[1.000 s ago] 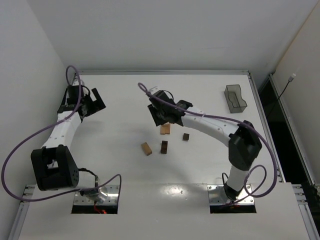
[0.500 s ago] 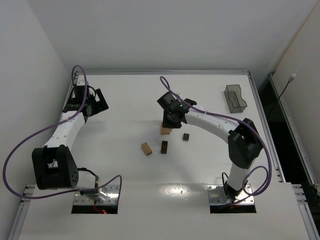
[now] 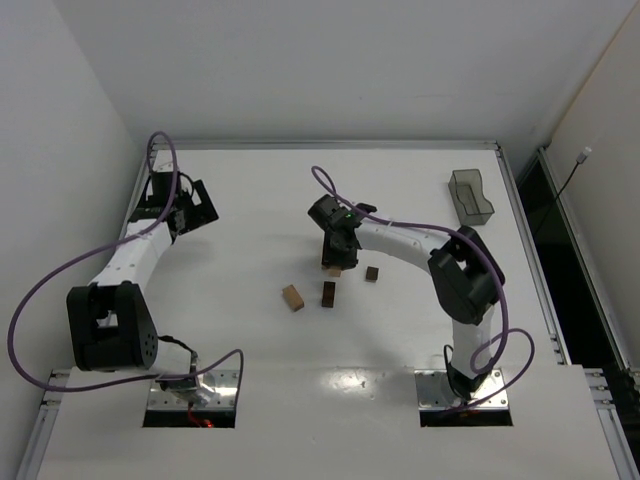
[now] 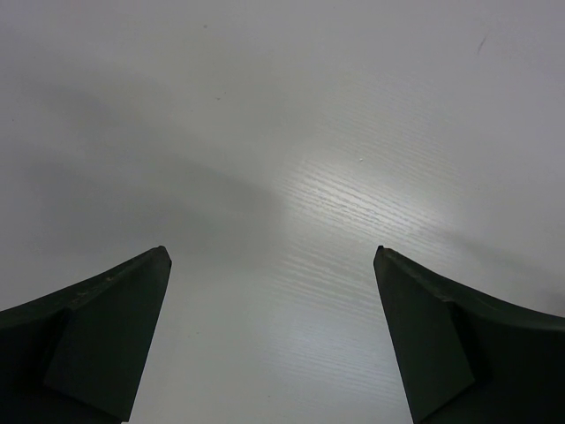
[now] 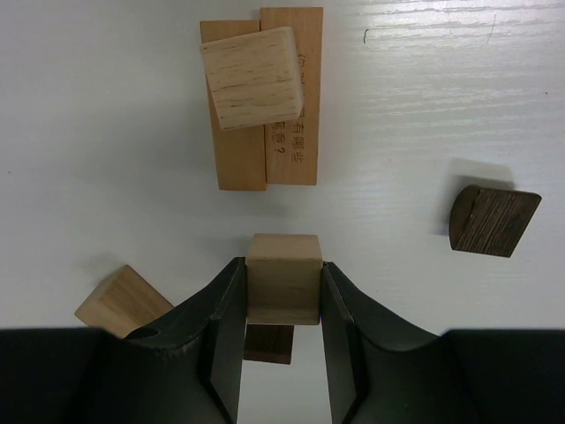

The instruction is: Build the wood block tower

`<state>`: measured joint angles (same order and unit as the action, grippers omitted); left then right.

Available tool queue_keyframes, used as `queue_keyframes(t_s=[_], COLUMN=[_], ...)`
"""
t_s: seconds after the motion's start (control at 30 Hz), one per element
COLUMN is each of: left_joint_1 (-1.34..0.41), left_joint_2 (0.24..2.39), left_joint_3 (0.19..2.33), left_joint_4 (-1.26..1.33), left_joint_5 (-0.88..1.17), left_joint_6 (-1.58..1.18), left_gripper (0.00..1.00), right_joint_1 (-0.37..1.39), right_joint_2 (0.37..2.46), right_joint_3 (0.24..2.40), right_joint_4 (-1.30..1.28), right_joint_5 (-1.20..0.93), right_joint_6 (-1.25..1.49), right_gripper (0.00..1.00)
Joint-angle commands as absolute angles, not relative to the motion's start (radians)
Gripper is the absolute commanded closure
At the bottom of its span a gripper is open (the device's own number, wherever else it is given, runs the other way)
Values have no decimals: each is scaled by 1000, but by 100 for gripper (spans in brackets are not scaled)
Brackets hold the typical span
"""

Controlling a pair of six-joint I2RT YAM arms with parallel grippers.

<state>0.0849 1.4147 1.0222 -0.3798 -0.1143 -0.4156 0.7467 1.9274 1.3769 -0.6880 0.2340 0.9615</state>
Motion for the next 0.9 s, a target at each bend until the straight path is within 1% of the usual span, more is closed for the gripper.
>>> queue_keyframes(t_s=[0.0,0.47,0.87], left_joint_1=[84,84,84], left_joint_2=[1416,1453,1453], left_joint_3=[1029,1039,1039], left_joint_4=[-351,-351,-351], left_joint_5=[-127,-118,-118], left_joint_6=[-403,-413,-413], left_gripper=[0,0,0], right_joint_1=[750,761,761], right_joint_2=[1934,1944,1983], right_joint_3=[1417,1417,1428], right_joint_4=[-658,-569,-546], right_joint_5=[253,367,390], right_joint_6=[956,904,882], right_gripper=[100,100,100])
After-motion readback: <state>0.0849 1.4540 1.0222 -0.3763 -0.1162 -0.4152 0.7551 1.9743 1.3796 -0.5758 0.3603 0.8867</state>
